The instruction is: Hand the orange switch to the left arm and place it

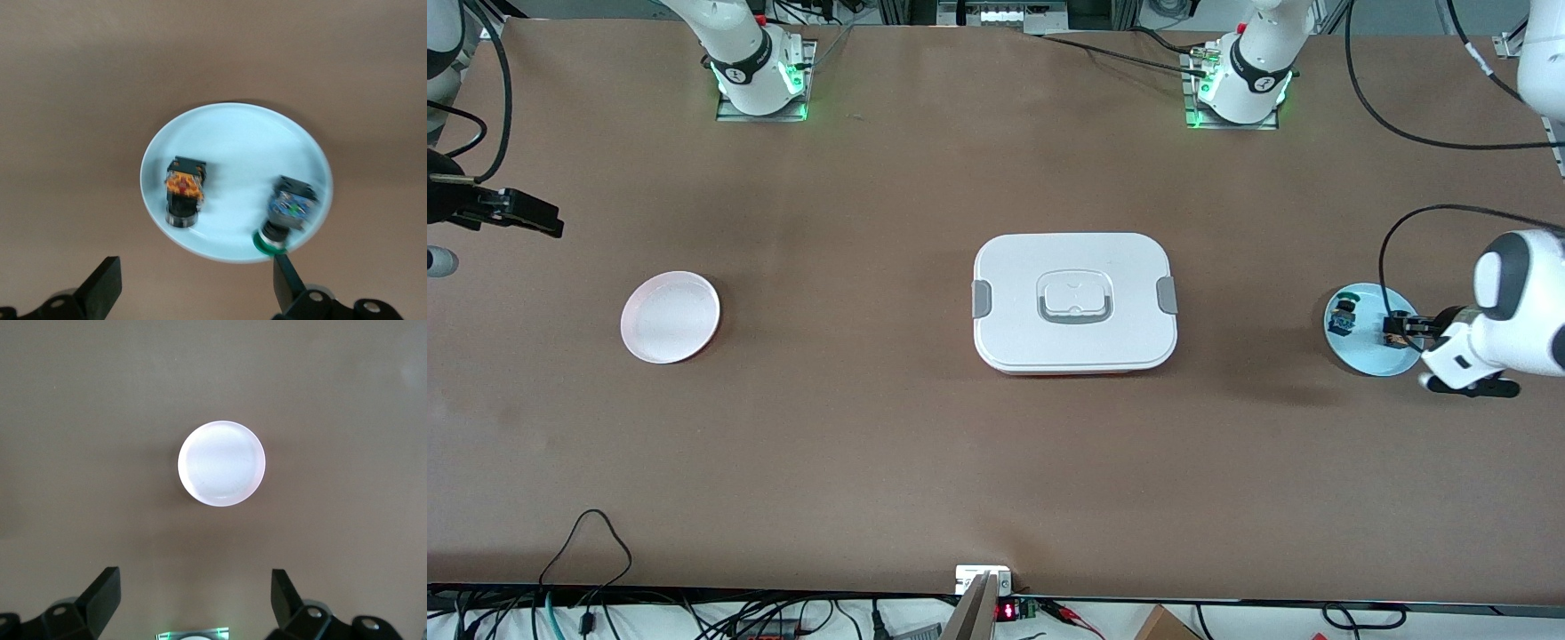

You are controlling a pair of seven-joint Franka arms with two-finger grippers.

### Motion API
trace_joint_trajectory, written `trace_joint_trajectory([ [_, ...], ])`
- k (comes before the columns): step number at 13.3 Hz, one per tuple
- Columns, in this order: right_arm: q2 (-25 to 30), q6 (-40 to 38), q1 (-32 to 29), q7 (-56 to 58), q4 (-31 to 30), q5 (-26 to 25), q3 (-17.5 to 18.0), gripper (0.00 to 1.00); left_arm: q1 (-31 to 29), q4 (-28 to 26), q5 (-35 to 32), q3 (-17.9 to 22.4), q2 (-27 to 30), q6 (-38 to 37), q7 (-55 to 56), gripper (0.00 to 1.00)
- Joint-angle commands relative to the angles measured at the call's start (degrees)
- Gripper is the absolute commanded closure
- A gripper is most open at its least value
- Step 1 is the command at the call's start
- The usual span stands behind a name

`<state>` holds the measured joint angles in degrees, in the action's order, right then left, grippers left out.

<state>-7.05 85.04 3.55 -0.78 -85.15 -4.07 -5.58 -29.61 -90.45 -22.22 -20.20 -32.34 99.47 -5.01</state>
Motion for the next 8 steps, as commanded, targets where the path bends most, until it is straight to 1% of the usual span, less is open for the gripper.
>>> trace_joint_trajectory([
  [1, 6.61, 5.75, -1.17, 1.48, -9.50, 0.73, 0.49, 0.00, -0.28, 8.85, 2.01, -5.62, 2.63, -11.98, -1.41, 0.00],
  [3, 6.53, 5.58, -1.26, 1.48, -9.16, 0.73, 0.40, 0.00, -0.28, 11.42, 2.01, -9.40, 6.13, -17.45, -0.97, 0.00],
  [6, 6.53, 4.35, -1.26, 1.65, -8.10, 1.43, 0.31, 0.00, -0.28, 11.61, 2.88, -13.71, 13.60, -22.64, 1.39, 0.00],
  [8, 6.44, 2.51, -1.44, 2.00, -6.87, 1.87, 0.22, 0.00, -0.28, 11.61, 2.97, -17.13, 16.77, -25.72, 3.51, 0.00],
])
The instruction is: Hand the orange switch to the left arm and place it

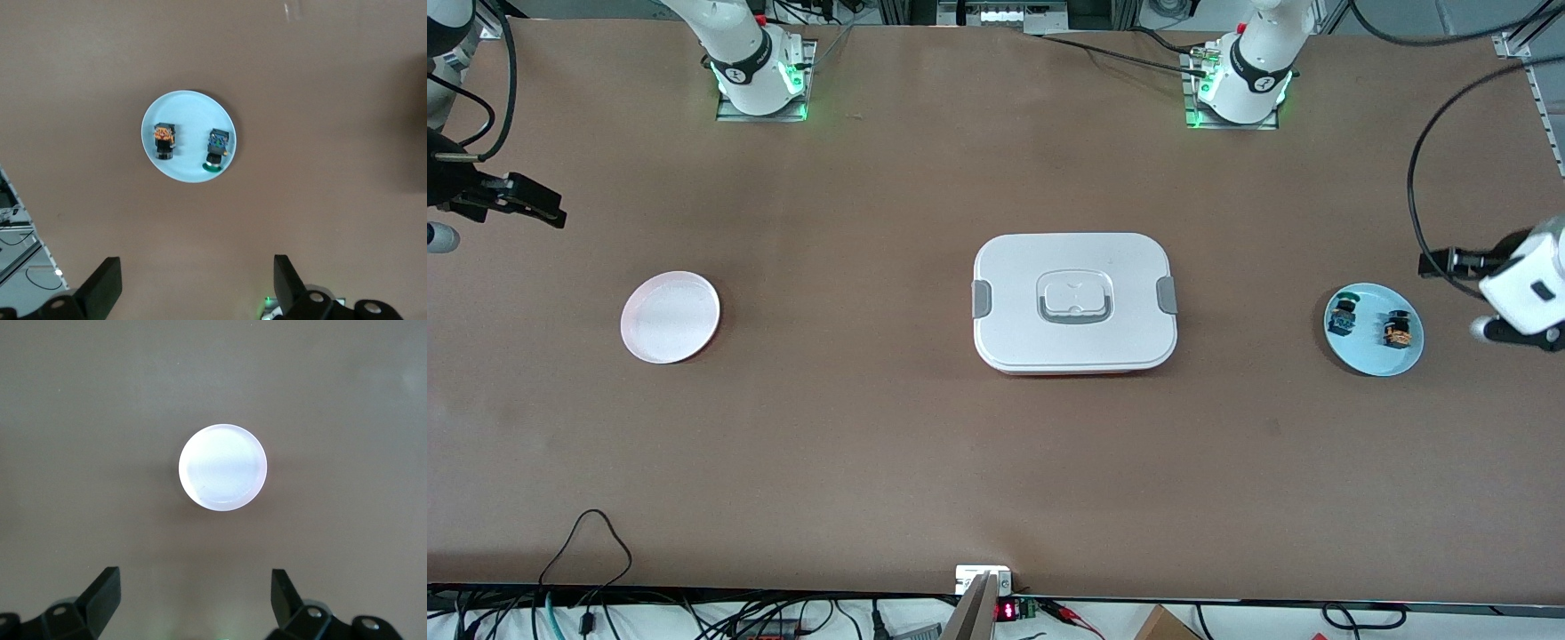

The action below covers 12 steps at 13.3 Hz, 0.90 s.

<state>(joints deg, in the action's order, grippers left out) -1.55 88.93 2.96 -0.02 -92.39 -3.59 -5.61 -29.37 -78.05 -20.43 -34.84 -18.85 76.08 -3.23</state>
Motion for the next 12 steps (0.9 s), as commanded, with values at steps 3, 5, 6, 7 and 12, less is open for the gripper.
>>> trace_joint_trajectory([
  [3, 0.75, -1.39, -0.85, 2.31, 0.72, 2.89, 0.33, 0.00, 1.40, 0.88, 3.37, -3.93, 6.96, -4.98, 1.21, 0.00],
  [5, 0.49, -1.30, -0.59, 1.61, 1.16, 2.89, 0.51, 0.00, 4.82, 0.36, 4.26, -0.70, 10.83, -5.76, 1.21, 0.00],
  [6, 0.58, -1.21, -0.59, 1.52, 1.16, 2.89, 0.51, 0.00, 8.32, -0.95, 8.52, 3.85, 12.85, -5.94, 1.21, 0.00],
  [7, 0.58, -1.21, -0.76, 1.52, 1.60, 2.89, 0.51, 0.00, 12.54, -2.44, 14.40, 10.51, 14.79, -6.03, 1.56, 0.00],
  [12, 0.58, -1.65, -0.59, 2.39, 2.13, 2.80, 0.51, 0.00, 23.48, -14.90, 23.24, 28.86, 19.02, 3.43, 2.43, 0.00],
])
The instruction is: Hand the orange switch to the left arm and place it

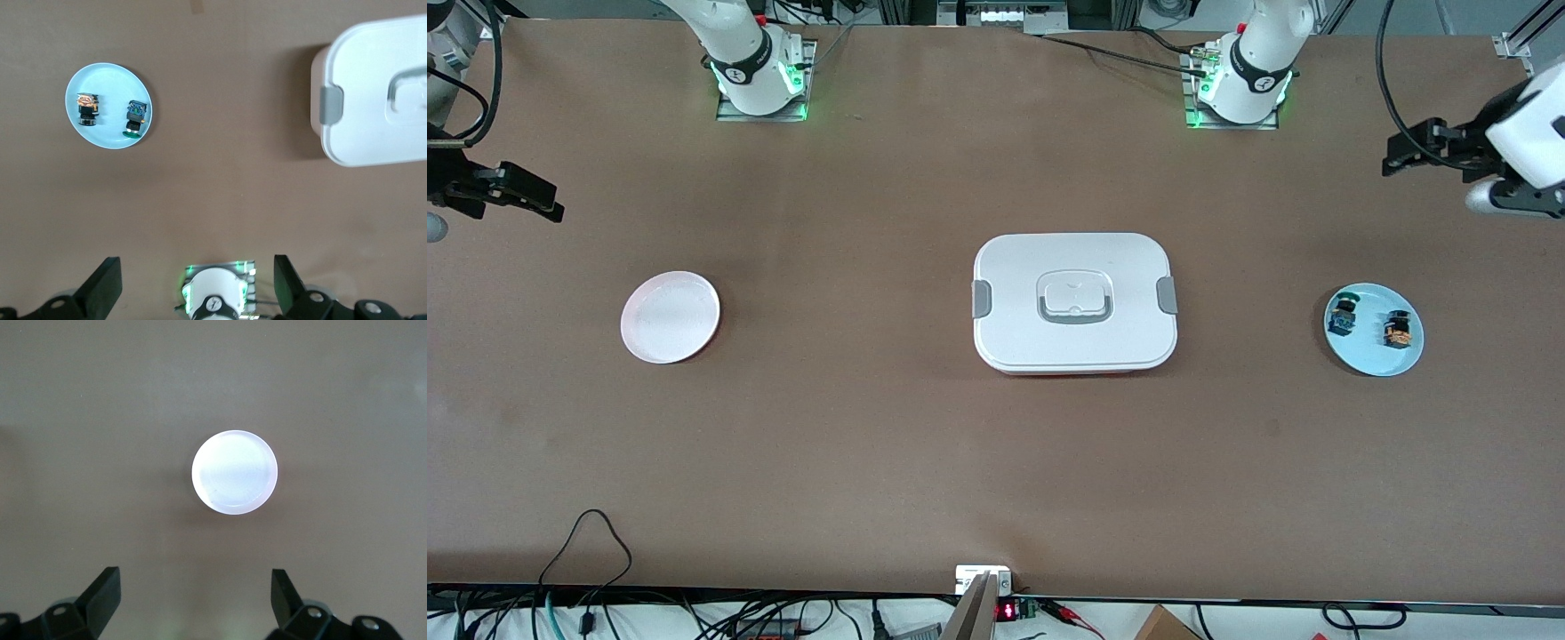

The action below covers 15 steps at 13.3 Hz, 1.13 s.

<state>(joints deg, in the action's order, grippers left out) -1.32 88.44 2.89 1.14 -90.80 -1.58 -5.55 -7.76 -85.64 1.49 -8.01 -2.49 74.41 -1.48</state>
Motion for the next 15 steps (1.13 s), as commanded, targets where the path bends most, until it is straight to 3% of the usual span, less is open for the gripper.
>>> trace_joint_trajectory([
  [1, 0.35, -1.78, -0.60, 1.40, 0.62, 0.44, 0.45, 0.00, 1.96, -9.96, 1.14, 2.03, 2.84, 8.18, 2.09, 0.00],
  [6, 0.53, -3.63, -0.69, 1.41, 0.71, 0.35, 0.36, 0.00, 3.02, -12.44, -0.78, 2.12, 3.02, 20.23, 5.26, 0.00],
  [15, 0.53, -3.63, -0.52, 0.44, 0.89, 0.88, 0.54, 0.00, 2.58, -9.55, -1.58, 1.41, 1.70, 19.99, 5.18, 0.00],
])
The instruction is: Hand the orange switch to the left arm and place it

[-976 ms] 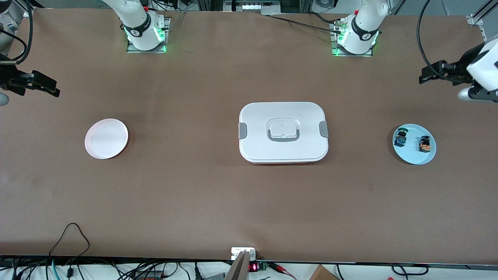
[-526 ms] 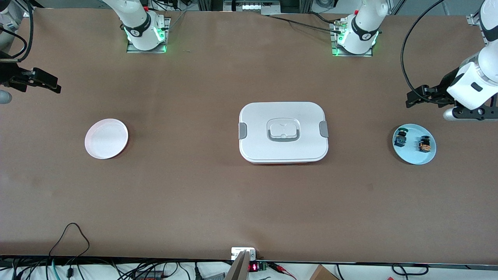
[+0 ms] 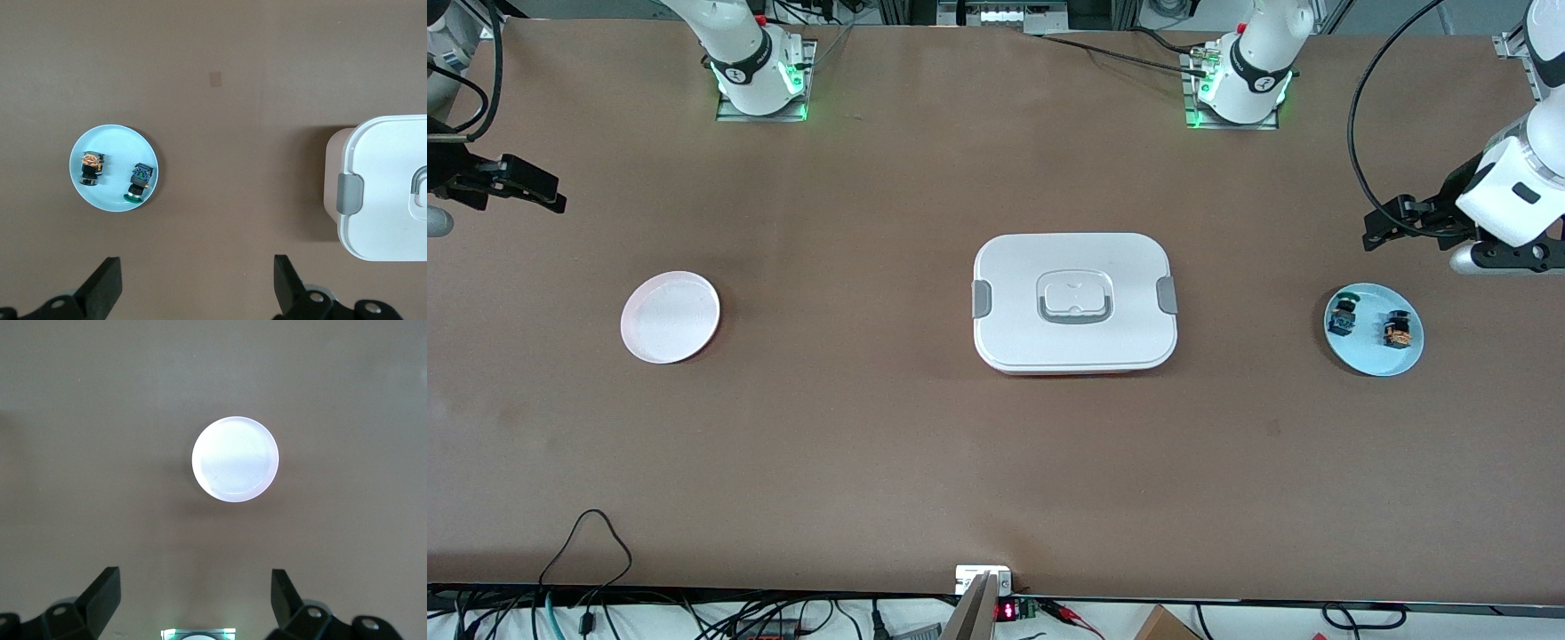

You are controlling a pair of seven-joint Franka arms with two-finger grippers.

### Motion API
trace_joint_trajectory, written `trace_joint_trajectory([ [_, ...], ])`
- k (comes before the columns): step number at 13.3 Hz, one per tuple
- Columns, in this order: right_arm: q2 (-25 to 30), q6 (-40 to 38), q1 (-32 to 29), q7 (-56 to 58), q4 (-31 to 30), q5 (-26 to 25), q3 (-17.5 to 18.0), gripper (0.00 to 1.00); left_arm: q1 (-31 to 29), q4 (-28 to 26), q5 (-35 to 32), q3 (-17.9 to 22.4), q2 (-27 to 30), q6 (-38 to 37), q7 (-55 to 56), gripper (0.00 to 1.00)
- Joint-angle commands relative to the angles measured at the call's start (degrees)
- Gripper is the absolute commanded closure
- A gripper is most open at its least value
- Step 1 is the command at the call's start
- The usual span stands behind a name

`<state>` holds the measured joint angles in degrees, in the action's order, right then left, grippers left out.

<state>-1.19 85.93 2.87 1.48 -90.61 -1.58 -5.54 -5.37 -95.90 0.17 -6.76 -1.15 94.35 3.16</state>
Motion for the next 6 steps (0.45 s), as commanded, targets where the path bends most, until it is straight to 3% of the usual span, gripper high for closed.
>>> trace_joint_trajectory([
  [1, 0.40, -1.03, -0.49, 0.01, 0.70, 0.96, 0.45, 0.00, -0.17, 1.23, -0.17, 0.26, 0.19, -0.30, 0.27, 0.00],
  [6, 0.31, -0.77, -0.49, -0.08, 0.70, 1.05, 0.53, 0.00, 0.01, 1.94, -0.26, 0.17, -0.16, -2.58, 0.62, 0.00],
])
